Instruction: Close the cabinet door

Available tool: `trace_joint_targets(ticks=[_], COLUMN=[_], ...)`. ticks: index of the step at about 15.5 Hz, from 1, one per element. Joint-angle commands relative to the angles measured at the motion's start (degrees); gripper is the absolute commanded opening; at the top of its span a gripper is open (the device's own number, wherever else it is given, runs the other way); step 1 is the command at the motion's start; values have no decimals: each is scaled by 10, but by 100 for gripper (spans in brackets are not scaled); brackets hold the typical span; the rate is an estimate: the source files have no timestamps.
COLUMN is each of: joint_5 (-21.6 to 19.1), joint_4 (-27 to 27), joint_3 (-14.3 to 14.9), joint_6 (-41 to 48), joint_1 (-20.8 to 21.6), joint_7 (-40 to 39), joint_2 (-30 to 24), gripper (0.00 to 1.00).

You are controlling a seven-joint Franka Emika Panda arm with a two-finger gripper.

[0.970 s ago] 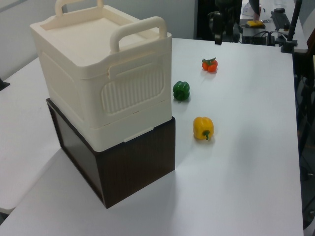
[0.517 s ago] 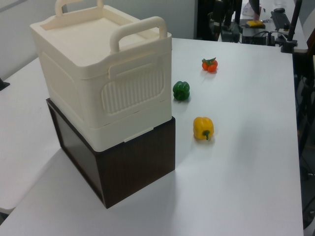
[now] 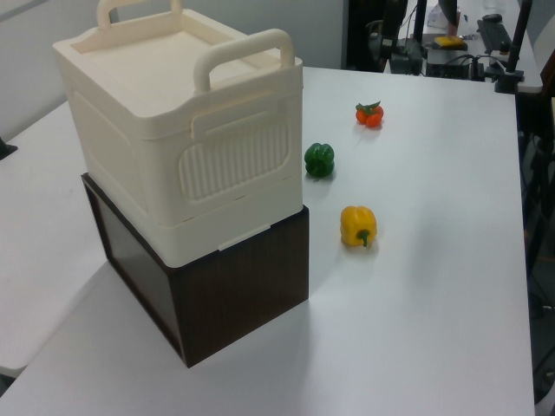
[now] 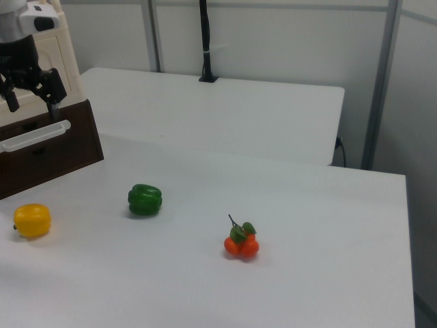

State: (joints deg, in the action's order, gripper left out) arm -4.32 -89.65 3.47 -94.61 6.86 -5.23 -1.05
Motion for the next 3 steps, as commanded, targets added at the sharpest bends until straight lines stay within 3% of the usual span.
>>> trace_joint_targets(ticks=[1,3], joint_5=[-3,-4], joint_4=[-17,-17], joint_3=[-4,-4], joint_6=[-9,-9], joint_1=[4,4], joint_7=[-15,-15], joint_2=[-9,-9], gripper=[100,100])
